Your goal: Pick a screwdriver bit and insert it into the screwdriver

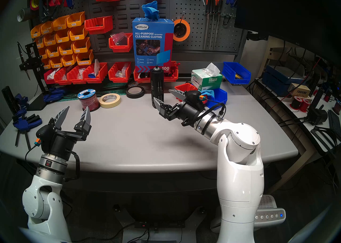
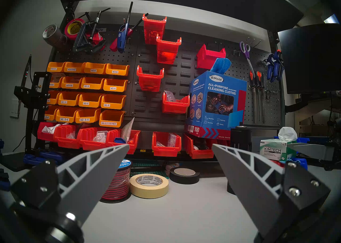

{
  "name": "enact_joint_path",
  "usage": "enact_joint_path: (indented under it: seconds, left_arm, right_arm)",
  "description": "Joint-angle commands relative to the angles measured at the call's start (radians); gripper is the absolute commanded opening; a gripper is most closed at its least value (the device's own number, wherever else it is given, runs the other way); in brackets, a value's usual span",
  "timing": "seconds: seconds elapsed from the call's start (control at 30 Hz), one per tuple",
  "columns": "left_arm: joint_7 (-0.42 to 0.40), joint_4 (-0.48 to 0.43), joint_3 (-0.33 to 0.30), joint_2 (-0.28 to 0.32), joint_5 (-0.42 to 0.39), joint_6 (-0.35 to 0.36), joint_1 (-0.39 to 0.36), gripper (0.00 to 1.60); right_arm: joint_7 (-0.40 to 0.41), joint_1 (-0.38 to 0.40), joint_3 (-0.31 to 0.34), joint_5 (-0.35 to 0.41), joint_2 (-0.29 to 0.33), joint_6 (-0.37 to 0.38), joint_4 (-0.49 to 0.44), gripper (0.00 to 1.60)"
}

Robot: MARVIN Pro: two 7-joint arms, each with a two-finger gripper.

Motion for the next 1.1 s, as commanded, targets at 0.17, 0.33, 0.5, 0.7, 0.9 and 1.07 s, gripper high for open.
enact_joint_path:
  seconds: [0.17,0.33,0.5,0.7,0.9,1.07]
  left_arm:
    - [-0.001,-0.028,-0.001,0.000,-0.001,-0.006,-0.003,1.60]
    - [-0.001,-0.027,-0.001,0.000,-0.002,-0.006,-0.003,1.60]
    - [-0.001,-0.027,-0.001,0.001,-0.002,-0.006,-0.004,1.60]
    - [-0.001,-0.026,-0.001,0.001,-0.002,-0.006,-0.004,1.60]
    - [-0.001,-0.025,-0.001,0.001,-0.002,-0.007,-0.005,1.60]
    - [-0.001,-0.025,-0.001,0.001,-0.002,-0.007,-0.005,1.60]
  right_arm:
    - [-0.049,0.100,-0.013,-0.025,-0.002,-0.007,0.010,1.60]
    - [-0.068,0.142,-0.014,-0.014,-0.010,-0.013,0.044,1.60]
    - [-0.075,0.190,-0.018,-0.010,-0.017,-0.016,0.091,1.60]
    - [-0.082,0.266,-0.024,-0.001,-0.020,-0.027,0.164,1.60]
    - [-0.116,0.294,-0.040,0.004,-0.024,-0.044,0.210,1.60]
    - [-0.133,0.332,-0.051,0.005,-0.024,-0.054,0.247,1.60]
